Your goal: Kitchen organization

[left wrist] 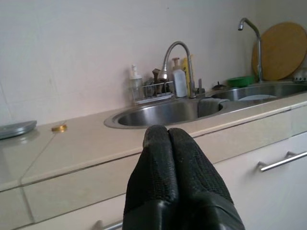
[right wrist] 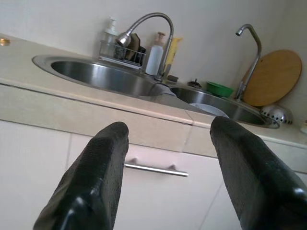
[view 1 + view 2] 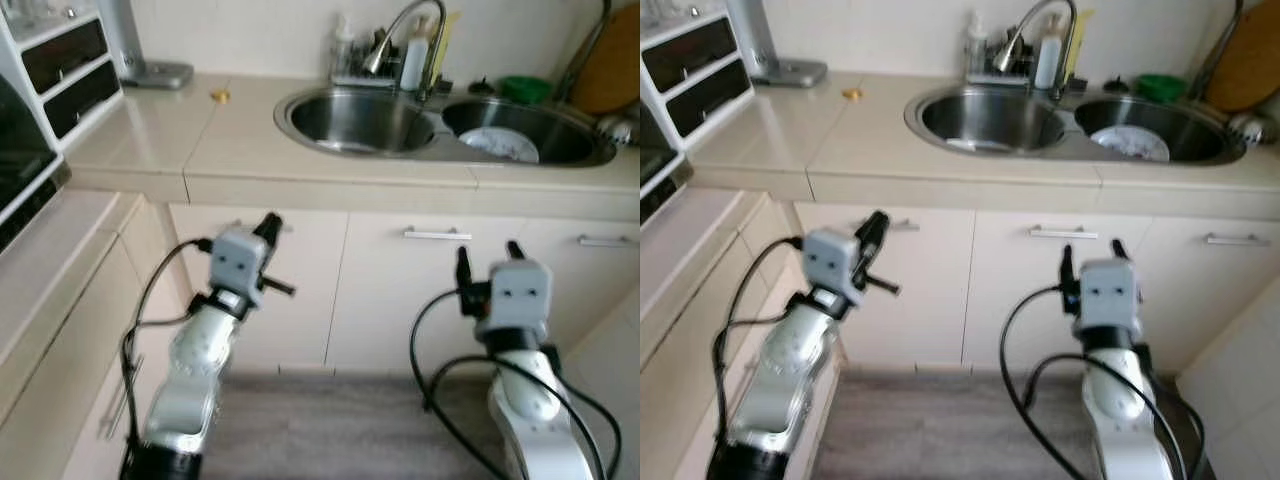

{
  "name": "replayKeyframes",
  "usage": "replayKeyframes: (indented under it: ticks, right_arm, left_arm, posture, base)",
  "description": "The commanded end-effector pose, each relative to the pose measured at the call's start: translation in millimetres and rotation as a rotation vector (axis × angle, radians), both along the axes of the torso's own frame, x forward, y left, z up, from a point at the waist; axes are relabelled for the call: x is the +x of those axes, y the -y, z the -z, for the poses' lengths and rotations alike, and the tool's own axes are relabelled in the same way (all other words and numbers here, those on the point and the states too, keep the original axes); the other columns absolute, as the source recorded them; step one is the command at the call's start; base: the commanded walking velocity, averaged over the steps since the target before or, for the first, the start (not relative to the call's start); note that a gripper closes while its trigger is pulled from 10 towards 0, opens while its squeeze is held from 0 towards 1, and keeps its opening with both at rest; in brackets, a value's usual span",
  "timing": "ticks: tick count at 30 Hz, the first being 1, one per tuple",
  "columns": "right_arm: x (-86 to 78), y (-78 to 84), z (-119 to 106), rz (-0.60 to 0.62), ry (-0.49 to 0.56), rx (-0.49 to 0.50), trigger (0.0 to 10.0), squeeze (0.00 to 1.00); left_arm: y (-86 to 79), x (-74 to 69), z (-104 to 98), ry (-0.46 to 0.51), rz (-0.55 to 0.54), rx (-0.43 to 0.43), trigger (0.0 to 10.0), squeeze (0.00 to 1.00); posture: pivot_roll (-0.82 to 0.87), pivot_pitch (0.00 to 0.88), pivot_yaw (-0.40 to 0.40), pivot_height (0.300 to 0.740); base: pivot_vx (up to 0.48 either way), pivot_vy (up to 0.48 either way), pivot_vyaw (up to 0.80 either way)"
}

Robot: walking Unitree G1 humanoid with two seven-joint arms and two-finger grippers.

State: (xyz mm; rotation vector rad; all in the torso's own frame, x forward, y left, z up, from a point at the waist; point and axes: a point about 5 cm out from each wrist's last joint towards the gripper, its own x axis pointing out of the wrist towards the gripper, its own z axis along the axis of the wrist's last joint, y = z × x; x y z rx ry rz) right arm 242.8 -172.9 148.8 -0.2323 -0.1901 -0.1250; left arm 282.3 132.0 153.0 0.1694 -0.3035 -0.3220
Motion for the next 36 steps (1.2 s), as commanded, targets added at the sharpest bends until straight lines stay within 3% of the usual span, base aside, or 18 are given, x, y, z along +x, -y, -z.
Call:
replayKeyframes:
  ticks: [1,11,23,33,36]
  right_arm:
    - [0.1,5.8,1,0.018,-0.012,-0.025,10.0,0.0]
    - [0.3,5.4,3,0.02,-0.023,-0.009,10.0,0.0]
    - [-3.0,8.7,6,0.004,-0.05,-0.06,10.0,0.0]
    - [-25.6,-11.9,23,-0.223,-0.159,-0.11,10.0,0.0]
    - [-38.5,-12.2,30,-0.25,-0.196,-0.13,10.0,0.0]
  left_arm:
    - [8.1,0.1,-1,-0.002,0.025,-0.011,10.0,0.0]
    - [9.1,-0.1,-1,0.004,0.029,-0.003,10.0,0.0]
    - [5.8,-1.2,9,-0.045,0.008,0.037,10.0,0.0]
    - [-4.1,-19.0,23,-0.098,0.022,0.122,10.0,0.0]
    - [-11.0,-32.6,30,-0.133,0.02,0.15,10.0,0.0]
  posture:
    - [0.11,0.0,-0.052,0.74]
    - [0.11,0.0,-0.052,0.74]
    - [0.11,0.0,-0.053,0.74]
    - [0.1,0.0,-0.045,0.74]
    - [0.1,0.0,-0.041,0.74]
  base:
    - [0.0,0.24,0.0]
    - [0.0,0.024,0.0]
    - [0.0,0.0,-0.67]
    - [0.0,0.0,0.0]
    - [0.0,0.0,0.0]
